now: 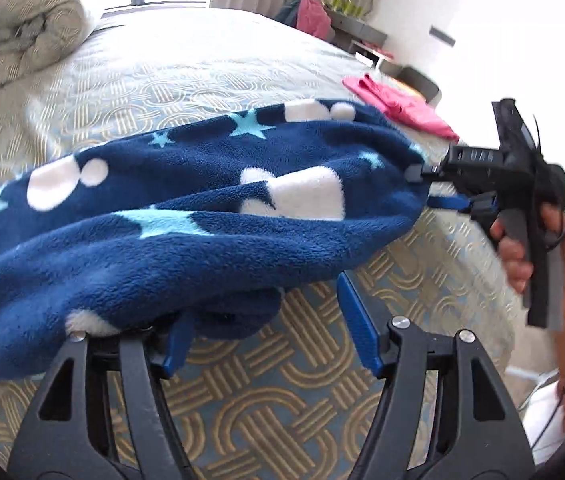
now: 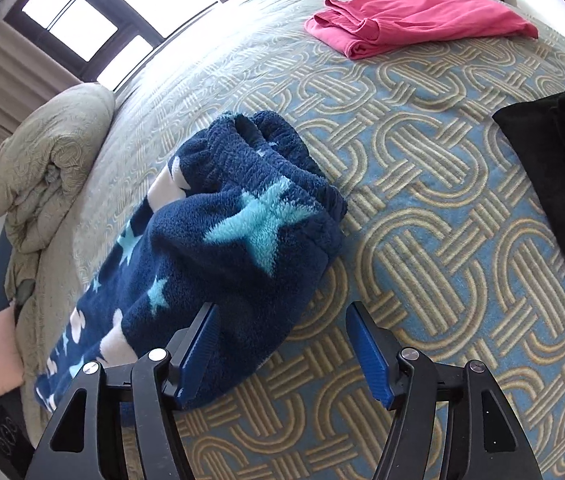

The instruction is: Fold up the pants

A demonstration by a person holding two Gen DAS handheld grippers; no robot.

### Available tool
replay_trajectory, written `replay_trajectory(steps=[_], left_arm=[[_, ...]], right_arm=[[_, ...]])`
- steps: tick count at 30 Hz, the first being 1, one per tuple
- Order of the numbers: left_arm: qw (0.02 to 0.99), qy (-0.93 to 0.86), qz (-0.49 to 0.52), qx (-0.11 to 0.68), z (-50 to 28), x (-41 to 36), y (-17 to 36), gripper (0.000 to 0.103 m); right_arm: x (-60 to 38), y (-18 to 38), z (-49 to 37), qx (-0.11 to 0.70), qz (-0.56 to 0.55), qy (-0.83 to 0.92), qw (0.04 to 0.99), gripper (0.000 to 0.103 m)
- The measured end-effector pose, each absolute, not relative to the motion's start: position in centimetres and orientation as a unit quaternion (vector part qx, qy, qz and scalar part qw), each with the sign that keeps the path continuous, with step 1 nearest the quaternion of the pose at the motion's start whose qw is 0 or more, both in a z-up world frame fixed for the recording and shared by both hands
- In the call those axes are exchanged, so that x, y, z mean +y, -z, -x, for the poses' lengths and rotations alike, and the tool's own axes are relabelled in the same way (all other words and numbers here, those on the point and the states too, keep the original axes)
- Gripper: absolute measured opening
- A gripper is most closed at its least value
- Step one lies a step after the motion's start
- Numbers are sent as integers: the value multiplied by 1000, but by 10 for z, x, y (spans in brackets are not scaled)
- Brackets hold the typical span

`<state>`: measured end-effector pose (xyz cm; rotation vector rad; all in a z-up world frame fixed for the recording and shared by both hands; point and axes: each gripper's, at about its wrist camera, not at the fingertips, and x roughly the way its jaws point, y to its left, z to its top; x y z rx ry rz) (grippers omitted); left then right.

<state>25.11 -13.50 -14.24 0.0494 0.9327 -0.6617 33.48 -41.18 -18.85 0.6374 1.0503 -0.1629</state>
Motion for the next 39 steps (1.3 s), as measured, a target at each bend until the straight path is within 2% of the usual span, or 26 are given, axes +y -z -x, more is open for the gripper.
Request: replay_trajectory(steps=[5,8,11,13,14,16,17,18,19,27,29,32,34,35,36,38,39], left_arm=[[830,311,-43,462,-266,-148,161,65],[813,318,-30,487,-265,-144,167,22],[797,330,26,505,-263,-131,167,16],[792,337,58,506,-260,-124,162,15],[792,340,67,502,-257,-122,158,15],[799,341,60,491,-251,-122,149,15],[802,342,51,488,-247,-124,145,14],[802,345,45,485,-244,-125,140,14],[803,347,45,483,-242,-124,136,14],[786,397,40,471,-182,-106,97,14],[774,412,35,479,-154,-106,96,14],[758,416,19,502,-121,-113,110,14],[744,409,6,528,-102,-120,130,14],[739,403,2,540,-97,-122,139,14],[737,398,-6,546,-91,-124,146,14],[743,395,-24,540,-86,-126,149,14],[744,396,-28,538,-86,-127,148,14]], right_arm=[[-412,190,-345,494,-303,82,811,68],[-415,197,-345,498,-321,79,802,68],[-421,204,-345,496,-339,82,795,69],[-425,207,-346,489,-363,79,789,73],[-426,209,-351,480,-378,73,788,78],[-428,212,-362,474,-387,72,788,80],[-429,212,-368,472,-387,78,788,71],[-429,210,-372,472,-385,89,788,53],[-427,207,-376,477,-387,80,785,14],[-405,114,-314,442,-311,60,839,14],[-408,113,-285,454,-305,60,835,14],[-422,142,-232,494,-320,78,805,18],[-433,174,-196,527,-342,99,772,23],[-439,191,-177,541,-358,108,753,29],[-444,202,-162,545,-369,119,744,40],[-451,202,-136,522,-393,126,746,42],[-453,196,-131,521,-387,138,748,49]])
